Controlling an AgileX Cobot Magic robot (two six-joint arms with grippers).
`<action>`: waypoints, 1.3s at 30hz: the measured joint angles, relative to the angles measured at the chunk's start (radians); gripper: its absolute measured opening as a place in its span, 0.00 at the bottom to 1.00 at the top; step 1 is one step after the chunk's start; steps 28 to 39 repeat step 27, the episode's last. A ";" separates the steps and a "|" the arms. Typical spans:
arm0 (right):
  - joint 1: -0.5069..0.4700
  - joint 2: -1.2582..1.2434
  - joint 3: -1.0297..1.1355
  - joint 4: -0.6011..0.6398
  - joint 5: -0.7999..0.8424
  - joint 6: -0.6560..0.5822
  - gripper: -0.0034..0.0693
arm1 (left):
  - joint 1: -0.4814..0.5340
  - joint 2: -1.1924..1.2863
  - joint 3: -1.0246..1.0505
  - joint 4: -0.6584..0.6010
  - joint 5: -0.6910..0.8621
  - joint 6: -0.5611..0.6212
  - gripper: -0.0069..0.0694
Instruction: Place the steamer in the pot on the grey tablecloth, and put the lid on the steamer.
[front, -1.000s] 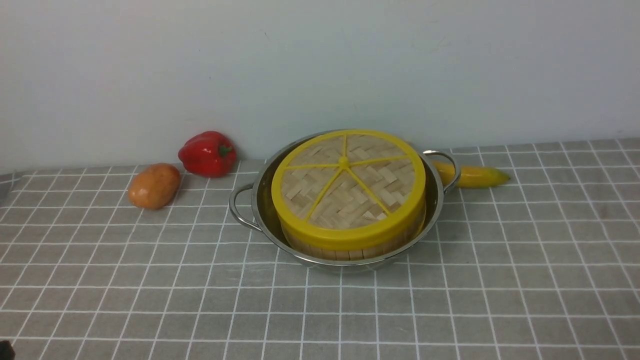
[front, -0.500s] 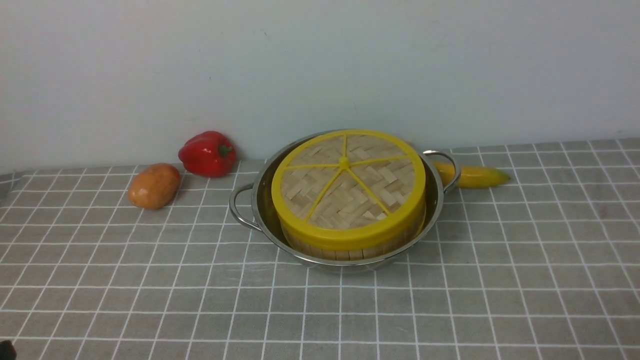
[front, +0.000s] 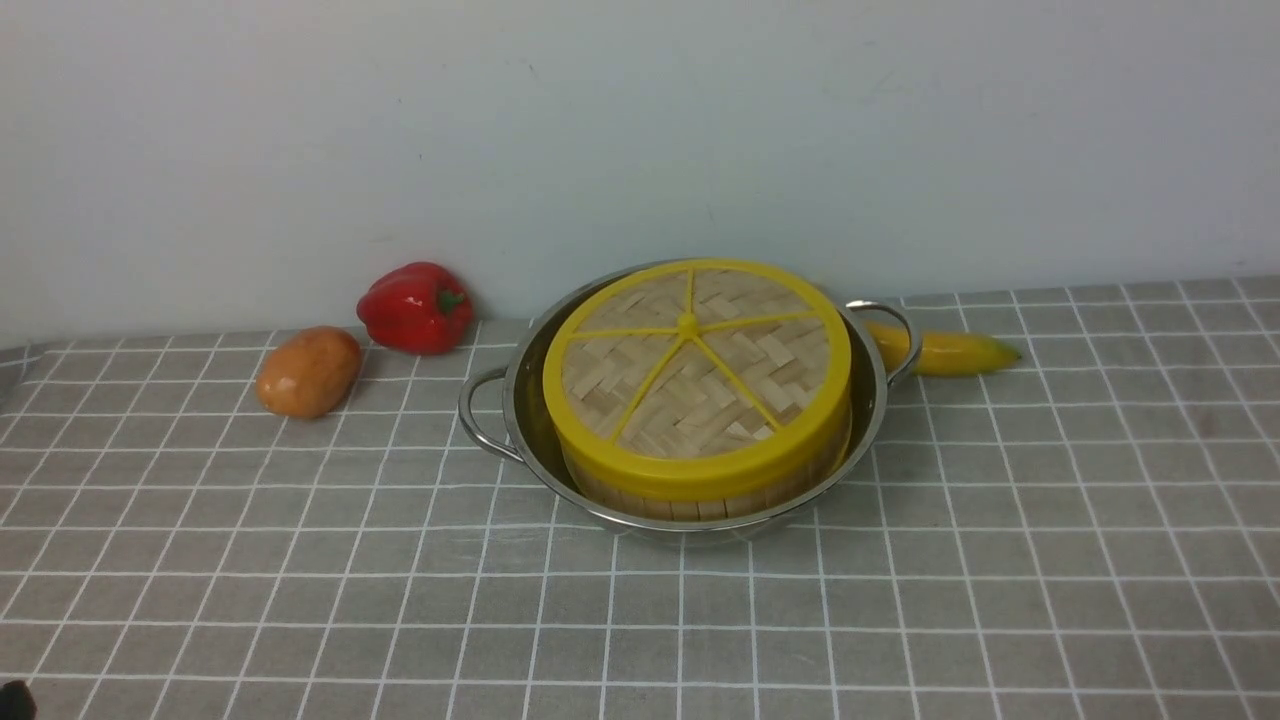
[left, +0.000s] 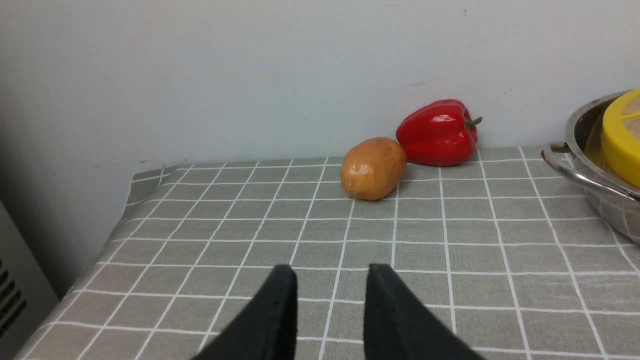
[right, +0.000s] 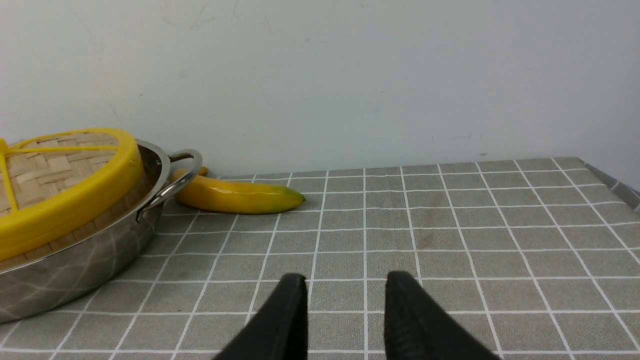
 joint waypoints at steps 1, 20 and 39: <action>0.000 0.000 0.000 0.000 0.000 0.000 0.38 | 0.000 0.000 0.000 0.000 0.000 0.000 0.35; 0.000 0.000 0.000 0.000 0.000 0.000 0.38 | 0.000 0.000 0.000 0.000 0.000 0.000 0.40; 0.000 0.000 0.000 0.000 0.000 0.000 0.38 | 0.000 0.000 0.000 0.000 0.000 0.000 0.41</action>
